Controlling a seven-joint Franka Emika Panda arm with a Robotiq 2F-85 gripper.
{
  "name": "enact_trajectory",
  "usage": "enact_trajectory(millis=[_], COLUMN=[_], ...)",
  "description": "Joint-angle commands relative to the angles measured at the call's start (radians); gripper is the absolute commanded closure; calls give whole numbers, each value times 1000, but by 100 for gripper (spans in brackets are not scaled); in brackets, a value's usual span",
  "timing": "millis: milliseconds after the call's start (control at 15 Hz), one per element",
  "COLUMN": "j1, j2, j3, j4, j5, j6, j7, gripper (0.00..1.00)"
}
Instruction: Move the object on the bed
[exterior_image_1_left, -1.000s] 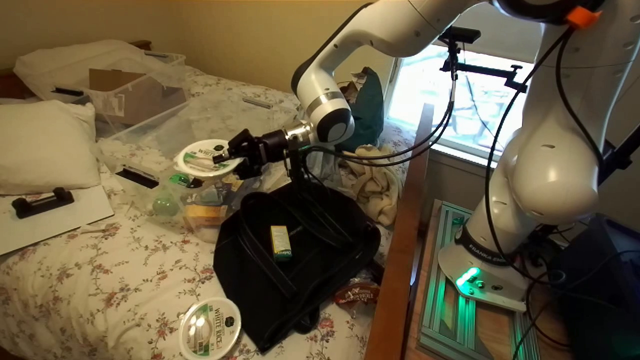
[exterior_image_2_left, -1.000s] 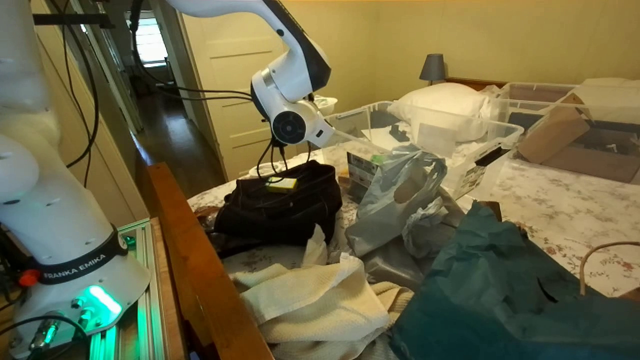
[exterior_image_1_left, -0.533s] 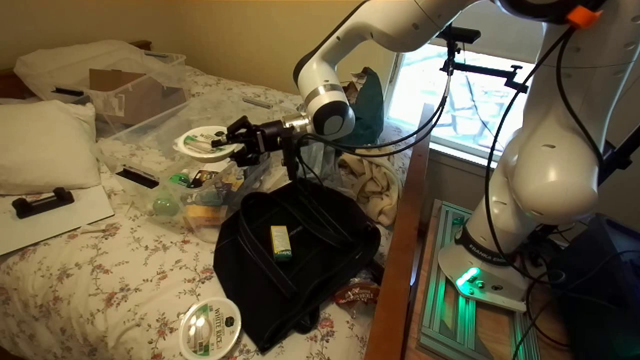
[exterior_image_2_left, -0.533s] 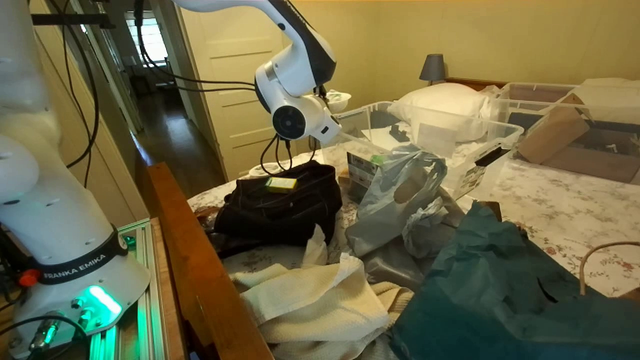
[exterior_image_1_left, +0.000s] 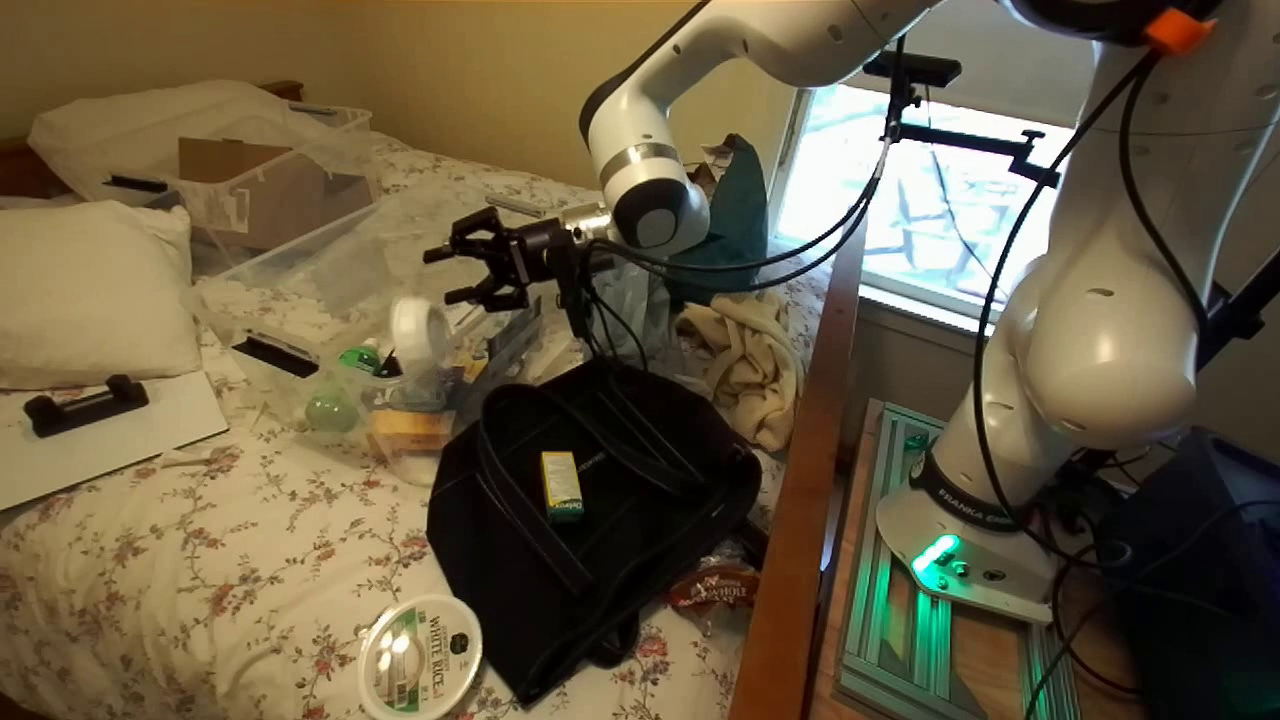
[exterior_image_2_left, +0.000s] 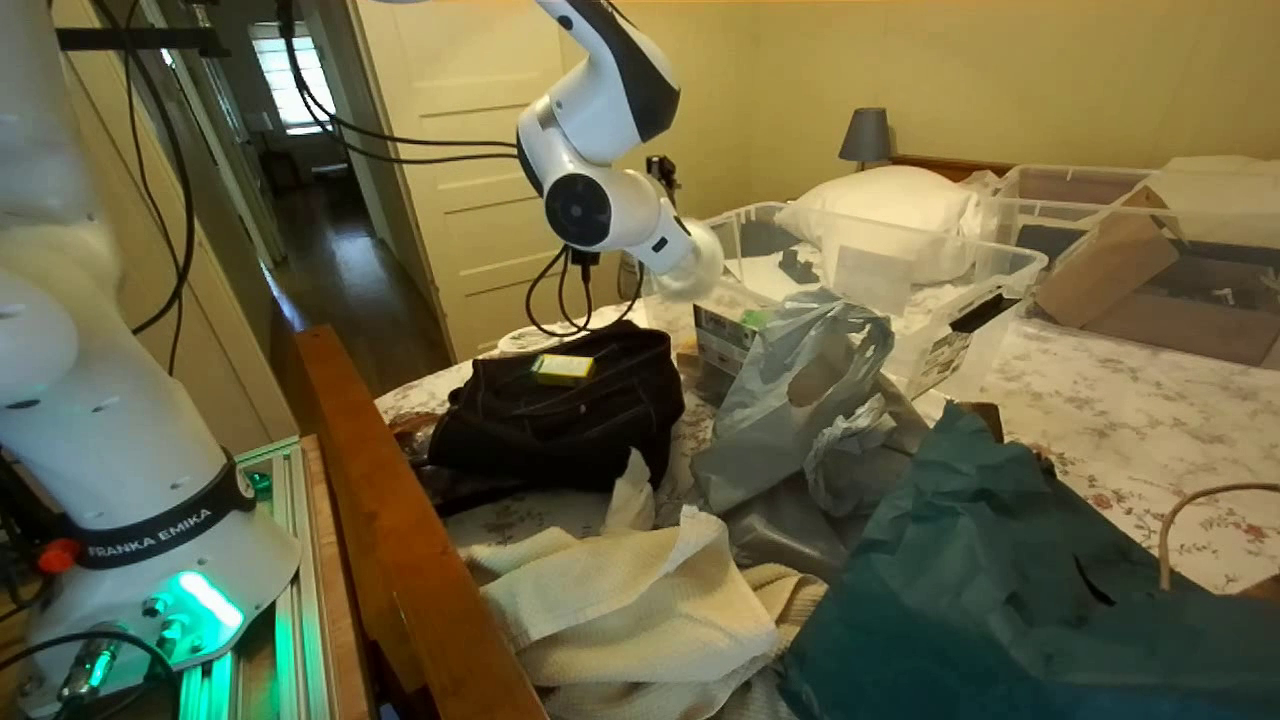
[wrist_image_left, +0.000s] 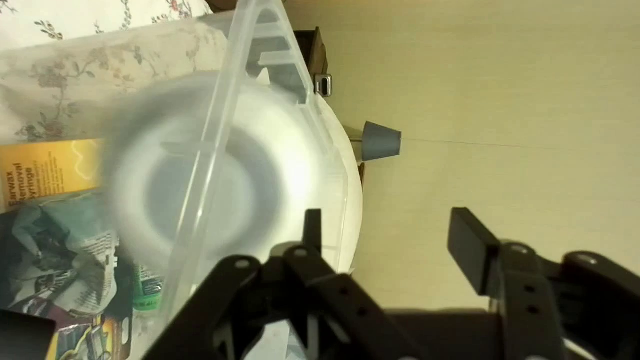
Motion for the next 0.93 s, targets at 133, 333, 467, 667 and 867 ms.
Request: enact_trajectory(millis=[133, 333, 467, 667, 867], j1=[14, 17, 21, 45, 82], j2=[-37, -56, -71, -99, -150], j3=[-2, 0, 3, 10, 33], j4=[11, -3, -15, -27, -59], j5=[37, 30, 28, 24, 36], j6=[58, 73, 89, 185, 305], j7=[26, 19, 11, -24, -73], gripper=[0, 0, 0, 0, 0])
